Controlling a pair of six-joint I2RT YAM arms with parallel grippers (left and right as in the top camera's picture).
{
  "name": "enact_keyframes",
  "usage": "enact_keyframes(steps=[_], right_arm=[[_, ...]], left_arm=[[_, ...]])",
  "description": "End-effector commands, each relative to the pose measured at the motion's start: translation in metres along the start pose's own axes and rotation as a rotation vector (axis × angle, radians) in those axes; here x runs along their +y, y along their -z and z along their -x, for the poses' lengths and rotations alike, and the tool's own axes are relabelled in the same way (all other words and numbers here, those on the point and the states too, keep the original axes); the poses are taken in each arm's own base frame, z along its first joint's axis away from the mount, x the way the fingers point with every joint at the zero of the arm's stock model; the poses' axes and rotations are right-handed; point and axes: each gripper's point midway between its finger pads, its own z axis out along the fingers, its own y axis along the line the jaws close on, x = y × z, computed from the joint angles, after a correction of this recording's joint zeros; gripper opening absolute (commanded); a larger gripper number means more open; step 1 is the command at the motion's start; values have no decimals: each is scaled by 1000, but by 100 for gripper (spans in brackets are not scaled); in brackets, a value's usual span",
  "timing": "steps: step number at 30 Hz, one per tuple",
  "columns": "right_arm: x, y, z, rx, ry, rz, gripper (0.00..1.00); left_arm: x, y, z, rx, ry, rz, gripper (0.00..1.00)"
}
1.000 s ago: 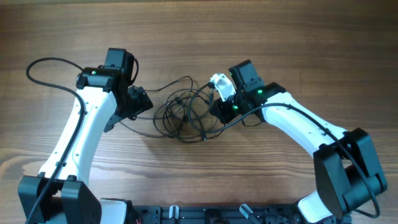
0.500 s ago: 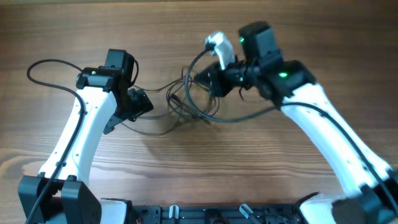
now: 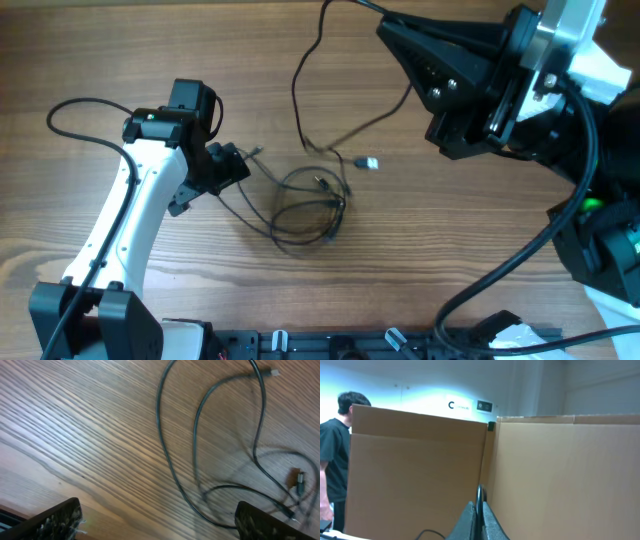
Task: Untangle cables
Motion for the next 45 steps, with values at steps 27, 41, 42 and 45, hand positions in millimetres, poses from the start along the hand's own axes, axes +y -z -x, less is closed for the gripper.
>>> enact_keyframes(steps=[27,41,42,45], right_arm=[[-315,459,-114,467,-272,-1749,4],[-279,644,-338,601,-1169,-2160,4],[-269,648,-356,612,-1256,-2185,4],[-242,654,-399,553,-1516,-2285,8]], left_arm=[[-14,-7,-26,115,-117,-103,100],[-15,-7,-27,122,-116,-108,100],[-15,-7,-27,122,-116,-108,100],[-15,-7,-28,123,-116,-108,100]])
